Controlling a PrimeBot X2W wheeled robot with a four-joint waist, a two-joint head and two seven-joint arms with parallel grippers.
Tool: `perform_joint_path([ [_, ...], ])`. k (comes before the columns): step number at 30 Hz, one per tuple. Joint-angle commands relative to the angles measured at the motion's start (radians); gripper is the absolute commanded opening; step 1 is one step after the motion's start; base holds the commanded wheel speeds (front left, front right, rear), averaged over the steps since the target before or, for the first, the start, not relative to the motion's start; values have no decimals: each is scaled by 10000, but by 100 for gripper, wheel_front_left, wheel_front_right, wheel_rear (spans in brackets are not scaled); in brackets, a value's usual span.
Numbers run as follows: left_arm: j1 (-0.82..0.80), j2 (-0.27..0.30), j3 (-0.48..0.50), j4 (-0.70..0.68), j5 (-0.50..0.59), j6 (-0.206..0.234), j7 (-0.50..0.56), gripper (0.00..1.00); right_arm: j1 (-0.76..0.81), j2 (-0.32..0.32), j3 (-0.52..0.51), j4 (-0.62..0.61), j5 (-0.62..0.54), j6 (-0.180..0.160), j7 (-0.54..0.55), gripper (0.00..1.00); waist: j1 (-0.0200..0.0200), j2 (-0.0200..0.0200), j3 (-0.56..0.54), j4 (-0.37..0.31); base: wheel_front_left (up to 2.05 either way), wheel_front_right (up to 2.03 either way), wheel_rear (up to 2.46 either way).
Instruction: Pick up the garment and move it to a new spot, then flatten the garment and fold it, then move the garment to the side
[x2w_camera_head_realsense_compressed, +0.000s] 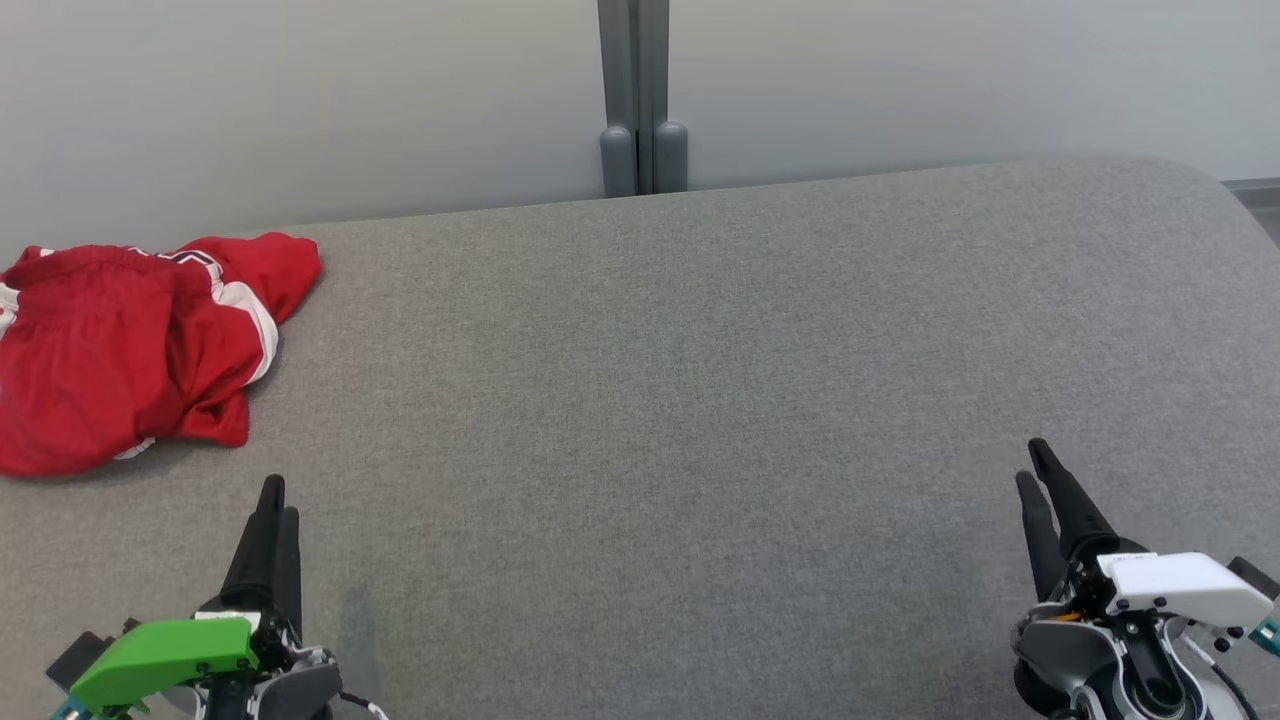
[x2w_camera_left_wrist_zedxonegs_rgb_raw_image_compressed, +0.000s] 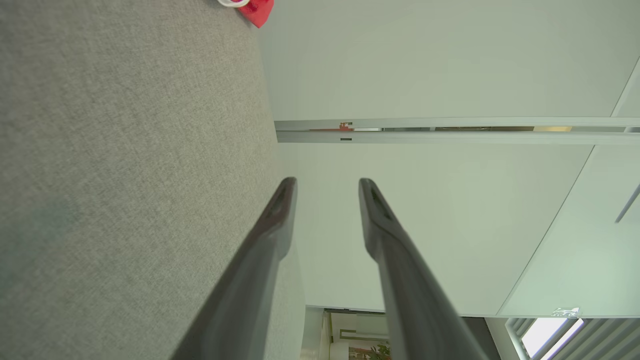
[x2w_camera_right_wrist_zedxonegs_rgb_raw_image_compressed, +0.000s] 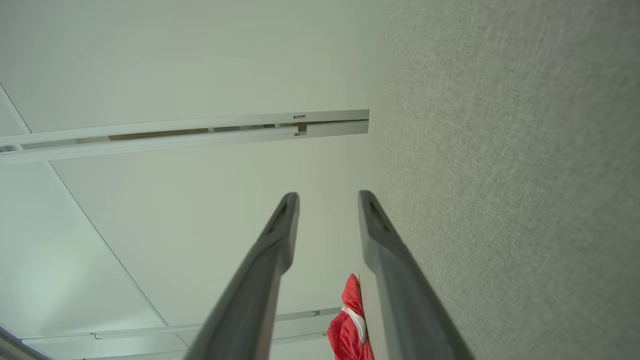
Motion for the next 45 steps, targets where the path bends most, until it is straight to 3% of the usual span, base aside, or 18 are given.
perform_joint_path([
  [1,28,-7,-24,33,4,0,-15,100,38,9,17,35,-4,0,-15,100,0,0,0,0,0,0,0],
  [16,252,6,-531,-310,714,16,-707,100,247,0,422,-138,-640,1,-710,100,0,0,19,5,0,0,0],
  [33,237,35,-1164,-1403,3864,818,-1412,100,382,-29,704,-1077,-4021,2,-1417,100,0,0,60,7,0,0,0],
  [45,306,53,-1711,-1540,5992,1090,-1836,100,468,-46,1079,-1455,-6163,3,-1843,100,0,0,110,29,0,0,0],
])
